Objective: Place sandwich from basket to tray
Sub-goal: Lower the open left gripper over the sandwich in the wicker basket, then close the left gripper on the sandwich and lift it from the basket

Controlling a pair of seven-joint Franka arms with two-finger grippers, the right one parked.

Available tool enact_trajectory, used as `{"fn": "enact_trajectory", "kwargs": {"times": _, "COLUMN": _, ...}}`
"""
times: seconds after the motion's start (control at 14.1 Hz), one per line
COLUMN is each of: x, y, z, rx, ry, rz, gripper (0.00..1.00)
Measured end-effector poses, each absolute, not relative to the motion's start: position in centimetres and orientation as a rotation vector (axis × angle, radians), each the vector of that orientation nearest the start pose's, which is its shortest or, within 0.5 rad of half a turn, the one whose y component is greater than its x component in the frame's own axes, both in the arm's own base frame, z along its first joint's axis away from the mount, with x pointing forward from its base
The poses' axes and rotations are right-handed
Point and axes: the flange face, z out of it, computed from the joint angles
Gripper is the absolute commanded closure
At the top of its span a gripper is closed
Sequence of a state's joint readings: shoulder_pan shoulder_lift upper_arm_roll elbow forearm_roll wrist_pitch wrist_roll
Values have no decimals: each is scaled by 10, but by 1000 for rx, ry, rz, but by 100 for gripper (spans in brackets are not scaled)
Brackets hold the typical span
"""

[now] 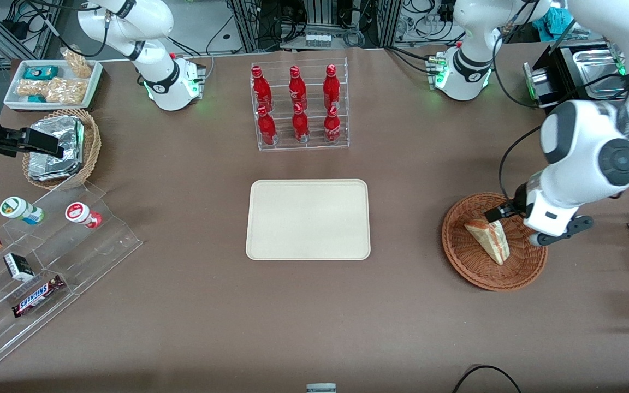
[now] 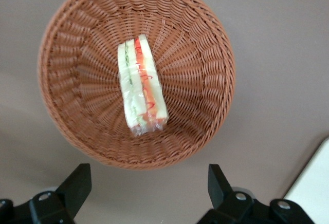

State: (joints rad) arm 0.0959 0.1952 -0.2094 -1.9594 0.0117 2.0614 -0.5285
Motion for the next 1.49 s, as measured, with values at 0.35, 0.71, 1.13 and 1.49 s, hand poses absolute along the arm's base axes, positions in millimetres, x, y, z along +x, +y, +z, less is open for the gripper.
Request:
{"fn": "enact_trajectory", "kwargs": {"times": 0.35, "x": 575, "y": -66, "z": 343, "rx": -3036, "ry": -821, "rz": 120, "gripper": 0}}
{"fn": "enact_trajectory", "kwargs": {"times": 0.71, "x": 588, "y": -66, "z": 301, "rx": -3056, "ry": -898, "rz": 45, "gripper": 0}}
{"fn": "enact_trajectory", "kwargs": {"times": 1.13, "x": 592, "y": -60, "z": 279, "rx": -3056, "ry": -920, "rz": 53, "gripper": 0}}
{"fn": "enact_trajectory", "kwargs": {"times": 1.49, "x": 606, "y": -59, "z": 300, "rx": -3050, "ry": -960, "rz": 31, "gripper": 0}}
